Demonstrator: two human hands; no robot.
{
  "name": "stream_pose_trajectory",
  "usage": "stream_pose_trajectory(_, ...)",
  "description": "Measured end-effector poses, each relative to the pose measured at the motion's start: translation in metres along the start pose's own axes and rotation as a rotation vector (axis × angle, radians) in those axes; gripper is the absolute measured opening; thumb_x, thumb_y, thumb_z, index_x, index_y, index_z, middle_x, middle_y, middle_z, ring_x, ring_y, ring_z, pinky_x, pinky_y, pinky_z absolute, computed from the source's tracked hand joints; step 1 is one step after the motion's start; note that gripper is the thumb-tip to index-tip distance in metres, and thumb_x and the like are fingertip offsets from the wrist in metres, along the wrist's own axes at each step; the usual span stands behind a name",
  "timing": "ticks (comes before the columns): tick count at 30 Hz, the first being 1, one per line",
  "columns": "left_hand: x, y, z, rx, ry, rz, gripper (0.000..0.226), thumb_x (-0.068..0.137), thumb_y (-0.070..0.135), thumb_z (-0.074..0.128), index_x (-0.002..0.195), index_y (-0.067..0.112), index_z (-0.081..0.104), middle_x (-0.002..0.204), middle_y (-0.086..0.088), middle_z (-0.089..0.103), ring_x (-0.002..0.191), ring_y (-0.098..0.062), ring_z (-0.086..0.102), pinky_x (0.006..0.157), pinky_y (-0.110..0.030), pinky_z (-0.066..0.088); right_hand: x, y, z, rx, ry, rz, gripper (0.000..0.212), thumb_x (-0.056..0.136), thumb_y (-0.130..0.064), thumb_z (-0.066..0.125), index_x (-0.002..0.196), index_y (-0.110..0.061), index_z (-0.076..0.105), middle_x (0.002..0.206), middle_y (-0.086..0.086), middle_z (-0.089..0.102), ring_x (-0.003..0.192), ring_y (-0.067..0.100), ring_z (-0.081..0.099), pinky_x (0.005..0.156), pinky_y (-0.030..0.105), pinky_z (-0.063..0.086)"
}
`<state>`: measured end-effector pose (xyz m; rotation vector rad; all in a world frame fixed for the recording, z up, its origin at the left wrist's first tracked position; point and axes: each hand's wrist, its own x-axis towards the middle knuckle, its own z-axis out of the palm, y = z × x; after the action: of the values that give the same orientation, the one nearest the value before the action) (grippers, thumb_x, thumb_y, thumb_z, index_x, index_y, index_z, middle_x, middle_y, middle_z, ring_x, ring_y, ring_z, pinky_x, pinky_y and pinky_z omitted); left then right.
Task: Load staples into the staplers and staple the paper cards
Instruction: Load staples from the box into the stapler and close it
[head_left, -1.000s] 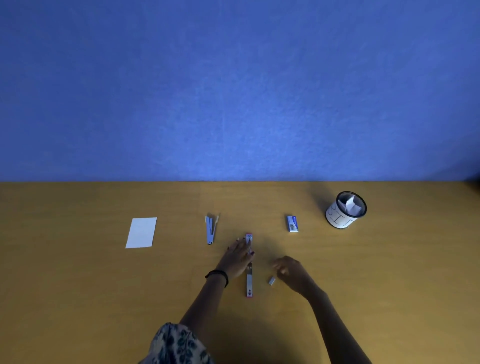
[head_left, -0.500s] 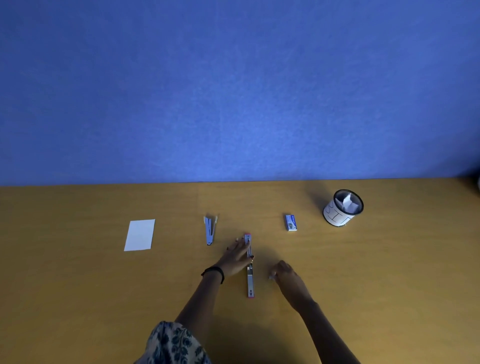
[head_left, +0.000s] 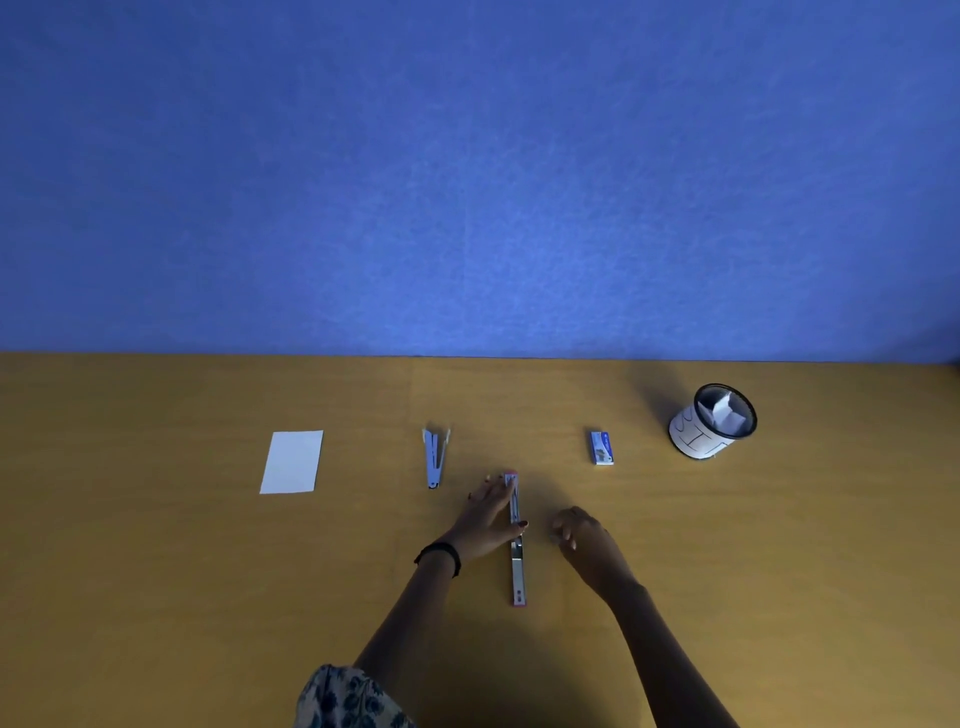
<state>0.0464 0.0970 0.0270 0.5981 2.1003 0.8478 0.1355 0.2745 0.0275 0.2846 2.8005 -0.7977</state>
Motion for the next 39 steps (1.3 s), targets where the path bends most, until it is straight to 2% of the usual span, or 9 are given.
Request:
stream_pose_trajectory(7,-0.002,0.002,-0.001,-0.01,0.007,-0.007,0.083,0.093,0.041,0.053,0.151,0.023,-0.004,0.16,0.002,-0.01,0.146,-0.018,-0.015,0.118,-0.041,0.001,0.007,-0.003,-0.004,-0.008,-0.009,-0.033,0.012,0.091,-0.006,0.052,0.1,-0.007,0.06,0.105,0.008,0.057,0.081,0.008,0.053,0.067,0.014,0.042)
stream_pose_trajectory(10,-0.001,0.0,-0.001,0.034,-0.002,-0.007,0.085,0.092,0.044,0.052,0.151,0.021,-0.005,0.16,0.003,-0.011,0.146,-0.017,-0.016,0.118,-0.041,-0.003,0.007,-0.005,-0.003,0.007,0.036,-0.007,0.013,0.093,-0.008,0.049,0.101,-0.006,0.06,0.109,0.007,0.051,0.086,0.017,0.06,0.075,0.025,0.051)
stream_pose_trajectory(13,0.0,0.001,-0.002,0.068,-0.012,-0.009,0.085,0.092,0.047,0.05,0.151,0.02,-0.005,0.159,0.002,-0.014,0.146,-0.016,-0.017,0.118,-0.042,-0.005,0.009,-0.007,-0.004,0.019,0.048,0.019,0.01,0.092,-0.007,0.05,0.097,-0.005,0.058,0.105,0.01,0.056,0.085,0.021,0.061,0.073,0.031,0.052)
stream_pose_trajectory(20,-0.003,0.004,-0.005,0.116,-0.048,-0.002,0.084,0.093,0.048,0.047,0.151,0.019,-0.007,0.158,0.002,-0.018,0.145,-0.018,-0.021,0.117,-0.042,-0.008,0.023,-0.023,-0.01,0.226,0.198,0.07,0.021,0.087,-0.002,0.057,0.107,-0.003,0.064,0.099,0.008,0.065,0.079,0.017,0.059,0.067,0.023,0.047)
stream_pose_trajectory(23,-0.004,0.005,-0.005,0.124,-0.047,-0.01,0.084,0.093,0.049,0.047,0.151,0.019,-0.006,0.158,0.002,-0.019,0.145,-0.018,-0.021,0.117,-0.042,-0.007,0.031,-0.03,-0.009,0.33,0.179,0.085,0.017,0.086,0.0,0.059,0.1,-0.003,0.068,0.093,0.009,0.069,0.077,0.016,0.06,0.069,0.023,0.047)
stream_pose_trajectory(28,-0.005,0.007,-0.005,0.123,-0.048,-0.016,0.086,0.092,0.049,0.05,0.151,0.019,-0.004,0.159,0.002,-0.017,0.145,-0.018,-0.02,0.117,-0.042,-0.006,0.039,-0.037,-0.007,0.413,0.094,0.103,0.016,0.083,0.006,0.058,0.095,-0.001,0.068,0.084,0.016,0.071,0.072,0.025,0.066,0.069,0.036,0.054)
stream_pose_trajectory(30,-0.005,0.007,-0.005,0.132,-0.045,-0.012,0.086,0.091,0.049,0.05,0.151,0.02,-0.003,0.159,0.001,-0.016,0.145,-0.018,-0.02,0.118,-0.042,-0.005,0.041,-0.039,-0.005,0.432,0.076,0.117,0.016,0.08,0.009,0.059,0.091,0.0,0.069,0.082,0.018,0.071,0.07,0.022,0.064,0.065,0.031,0.052)
stream_pose_trajectory(34,-0.005,0.008,-0.006,0.134,-0.043,-0.005,0.085,0.092,0.049,0.051,0.152,0.019,-0.002,0.159,0.001,-0.016,0.145,-0.019,-0.019,0.118,-0.043,-0.003,0.042,-0.038,-0.002,0.422,0.055,0.118,0.012,0.078,0.006,0.062,0.085,-0.001,0.07,0.08,0.014,0.072,0.068,0.015,0.062,0.056,0.007,0.041)
stream_pose_trajectory(39,-0.005,0.008,-0.005,0.137,-0.041,-0.003,0.086,0.091,0.049,0.051,0.151,0.02,-0.003,0.159,0.0,-0.018,0.145,-0.02,-0.02,0.117,-0.043,-0.005,0.044,-0.037,-0.002,0.387,0.077,0.083,0.007,0.08,0.002,0.065,0.083,0.0,0.071,0.082,0.012,0.07,0.071,0.016,0.06,0.062,0.016,0.043)
